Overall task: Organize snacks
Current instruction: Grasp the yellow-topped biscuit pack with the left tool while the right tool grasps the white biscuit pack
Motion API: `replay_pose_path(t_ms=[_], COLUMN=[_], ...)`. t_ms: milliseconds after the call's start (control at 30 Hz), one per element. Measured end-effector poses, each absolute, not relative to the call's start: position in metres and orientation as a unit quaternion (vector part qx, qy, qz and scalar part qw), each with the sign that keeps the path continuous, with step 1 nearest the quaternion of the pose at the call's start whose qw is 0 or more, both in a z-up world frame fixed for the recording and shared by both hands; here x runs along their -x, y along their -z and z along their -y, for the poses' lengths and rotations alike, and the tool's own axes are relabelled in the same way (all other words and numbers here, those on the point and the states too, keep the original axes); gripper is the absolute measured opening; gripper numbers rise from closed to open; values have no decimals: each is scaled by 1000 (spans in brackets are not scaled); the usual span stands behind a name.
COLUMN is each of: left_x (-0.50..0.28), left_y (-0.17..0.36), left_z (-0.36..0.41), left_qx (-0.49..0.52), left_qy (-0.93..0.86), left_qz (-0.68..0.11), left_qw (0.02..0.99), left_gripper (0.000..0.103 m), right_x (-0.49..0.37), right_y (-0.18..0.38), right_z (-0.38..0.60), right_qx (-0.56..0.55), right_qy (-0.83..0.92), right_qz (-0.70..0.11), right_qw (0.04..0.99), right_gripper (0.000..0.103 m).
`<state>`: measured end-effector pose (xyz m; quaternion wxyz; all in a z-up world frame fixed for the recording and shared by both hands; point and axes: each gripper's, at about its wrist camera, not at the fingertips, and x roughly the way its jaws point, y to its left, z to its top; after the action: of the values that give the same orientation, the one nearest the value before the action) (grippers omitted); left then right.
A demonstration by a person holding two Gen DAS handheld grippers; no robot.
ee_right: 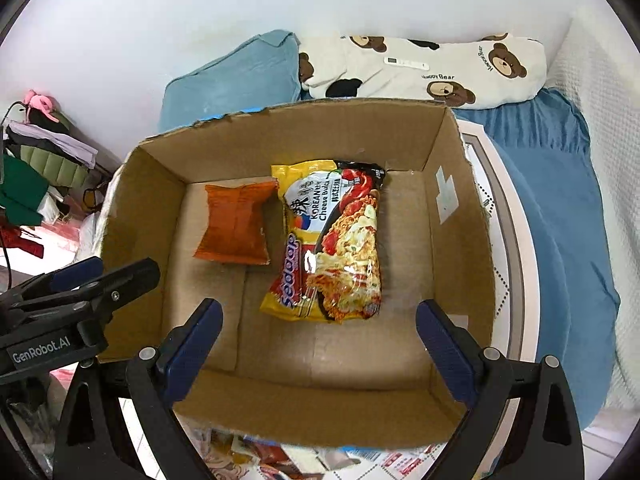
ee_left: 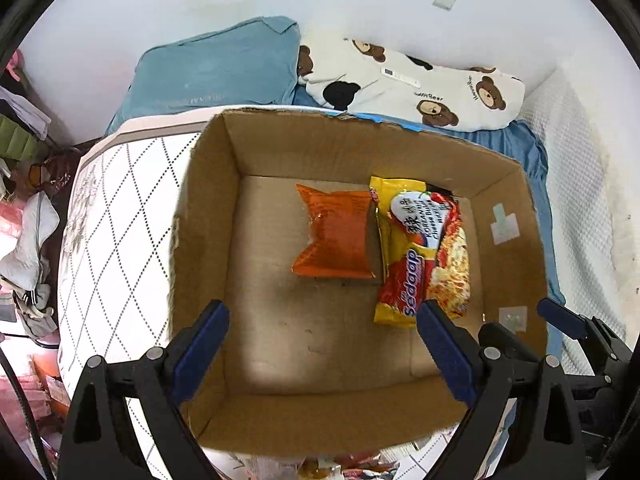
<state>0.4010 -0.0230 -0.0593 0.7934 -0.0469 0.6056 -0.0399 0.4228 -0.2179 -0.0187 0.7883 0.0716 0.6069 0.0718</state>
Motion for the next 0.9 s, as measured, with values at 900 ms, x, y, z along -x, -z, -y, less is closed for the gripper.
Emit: replay_pose_path(t_ms=[900], left_x=[-230], left_y=[96], left_z=[-11], left_qx=[13], left_qy=[0], left_qz=[-620], left_qw=[784], left_gripper=[96], right_x=[-258], right_y=[51], right_z=[203], right_qx=[-56], right_qy=[-100], right_qz=[-633], right_qw=[766], right_gripper=[99])
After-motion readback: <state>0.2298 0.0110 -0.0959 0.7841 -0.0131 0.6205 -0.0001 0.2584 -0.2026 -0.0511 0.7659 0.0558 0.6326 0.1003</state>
